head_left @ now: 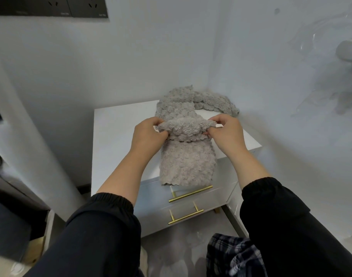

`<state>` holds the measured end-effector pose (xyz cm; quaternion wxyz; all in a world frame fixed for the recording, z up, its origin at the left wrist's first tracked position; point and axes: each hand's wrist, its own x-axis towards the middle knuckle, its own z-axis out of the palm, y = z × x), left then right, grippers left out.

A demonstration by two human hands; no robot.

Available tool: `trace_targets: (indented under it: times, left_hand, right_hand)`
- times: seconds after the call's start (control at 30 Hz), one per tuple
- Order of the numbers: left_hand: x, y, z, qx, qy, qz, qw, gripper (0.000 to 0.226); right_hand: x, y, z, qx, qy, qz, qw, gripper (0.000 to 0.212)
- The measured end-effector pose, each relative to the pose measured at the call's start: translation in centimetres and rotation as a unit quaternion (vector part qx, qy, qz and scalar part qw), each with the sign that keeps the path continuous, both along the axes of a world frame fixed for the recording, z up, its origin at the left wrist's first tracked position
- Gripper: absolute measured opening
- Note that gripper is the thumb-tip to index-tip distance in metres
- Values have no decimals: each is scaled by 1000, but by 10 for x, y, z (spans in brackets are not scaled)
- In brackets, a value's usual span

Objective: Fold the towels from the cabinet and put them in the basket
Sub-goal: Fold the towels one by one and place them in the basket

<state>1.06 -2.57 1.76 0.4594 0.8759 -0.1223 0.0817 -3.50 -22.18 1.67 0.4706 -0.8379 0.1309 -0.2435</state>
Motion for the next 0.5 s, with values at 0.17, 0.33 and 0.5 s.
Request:
trace_targets:
  times: [0.17,0.33,0.5]
  left_hand:
    - [-2,7,-3,51,15,-29,998,21]
    - [-3,12,-3,128,25,-65,989,16]
    - [-2,11,-8,133,24,-64,989,17]
  right_hand:
    - [-6,-5,2,-76,58,34,995,24]
    - [-19,-12,6,-130,153,93,975,13]
    - [-23,-12,-1,-89,162,111,977,30]
